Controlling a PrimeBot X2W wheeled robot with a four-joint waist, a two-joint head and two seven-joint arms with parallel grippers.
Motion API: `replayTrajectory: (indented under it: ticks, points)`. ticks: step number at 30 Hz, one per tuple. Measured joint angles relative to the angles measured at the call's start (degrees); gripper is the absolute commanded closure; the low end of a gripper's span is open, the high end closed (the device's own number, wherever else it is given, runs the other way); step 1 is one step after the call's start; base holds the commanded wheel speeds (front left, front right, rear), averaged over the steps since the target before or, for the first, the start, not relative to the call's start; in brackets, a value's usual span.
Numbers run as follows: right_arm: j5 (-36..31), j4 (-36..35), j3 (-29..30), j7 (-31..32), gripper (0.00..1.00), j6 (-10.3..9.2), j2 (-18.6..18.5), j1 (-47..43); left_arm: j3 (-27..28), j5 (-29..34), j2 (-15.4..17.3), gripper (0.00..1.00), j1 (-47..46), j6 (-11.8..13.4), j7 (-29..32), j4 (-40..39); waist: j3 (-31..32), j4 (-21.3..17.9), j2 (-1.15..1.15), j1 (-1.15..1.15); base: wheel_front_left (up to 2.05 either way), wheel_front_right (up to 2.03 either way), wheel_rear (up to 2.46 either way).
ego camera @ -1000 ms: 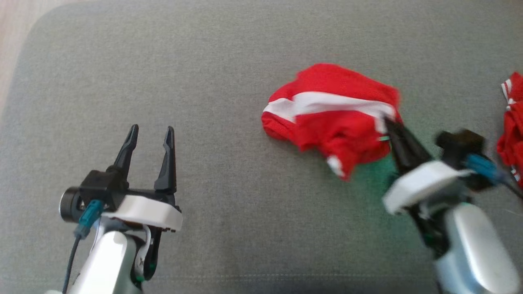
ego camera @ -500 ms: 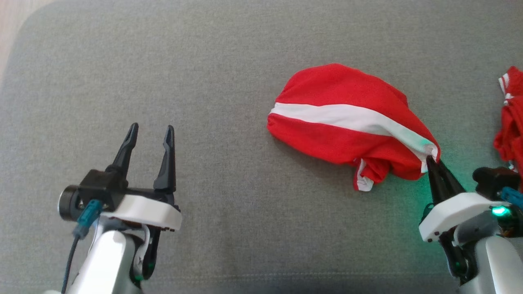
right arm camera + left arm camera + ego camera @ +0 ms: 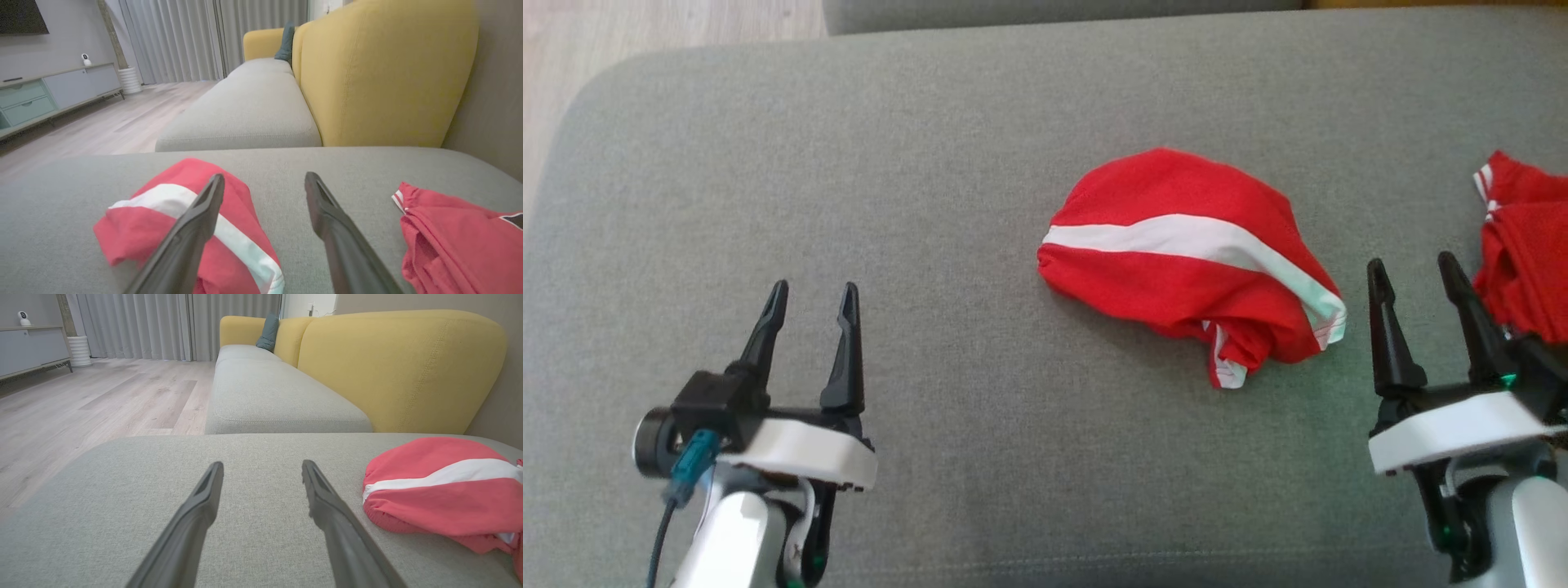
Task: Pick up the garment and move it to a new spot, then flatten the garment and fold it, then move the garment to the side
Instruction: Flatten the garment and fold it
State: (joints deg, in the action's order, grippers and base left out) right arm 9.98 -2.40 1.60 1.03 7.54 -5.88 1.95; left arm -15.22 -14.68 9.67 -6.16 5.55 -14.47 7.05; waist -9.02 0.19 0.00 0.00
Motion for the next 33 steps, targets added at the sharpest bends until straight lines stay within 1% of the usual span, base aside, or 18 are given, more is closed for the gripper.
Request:
replayTrajectory:
  ticks: [5, 11, 14, 25, 29, 33]
  points:
    - [-0.5, -3.5, -1.3, 1.2, 0.00, 0.00, 1.2, -2.1, 0.6, 0.0, 0.1, 0.00, 0.4, 0.5, 0.0, -0.8, 1.0, -0.3, 0.00, 0.00, 0.00, 0.00, 0.00]
    - [-0.5, -4.2, -1.6, 1.9, 0.00, 0.00, 1.7, -3.8, 0.6, 0.0, 0.2, 0.00, 1.3, 0.6, 0.0, -1.2, 1.0, -0.4, 0.00, 0.00, 0.00, 0.00, 0.00]
    - [-0.5, -4.4, -1.6, 2.1, 0.00, 0.00, 1.8, -3.8, 0.6, 0.0, 0.3, 0.00, 1.5, 1.0, 0.0, -1.3, 0.8, -0.4, 0.00, 0.00, 0.00, 0.00, 0.00]
    - [-0.5, -4.4, -1.6, 2.4, 0.00, 0.00, 1.9, -3.8, -0.3, 0.0, 0.7, 0.00, 1.2, 0.9, 0.1, -1.3, 0.2, -0.4, 0.00, 0.00, 0.00, 0.00, 0.00]
    - [-0.5, -4.4, -1.7, 2.6, 0.00, 0.00, 2.0, -3.7, -3.8, 0.6, 0.5, 0.00, -0.9, -1.7, 1.9, -0.5, -0.7, -0.7, 0.00, 0.00, 0.00, 0.00, 0.00]
    - [-0.4, -4.4, -2.9, 2.9, 0.00, 0.00, 2.0, -3.2, -8.4, 0.6, -2.1, 0.00, -8.7, -5.5, 5.8, 1.8, -2.2, -1.5, 0.00, 0.00, 0.00, 0.00, 0.00]
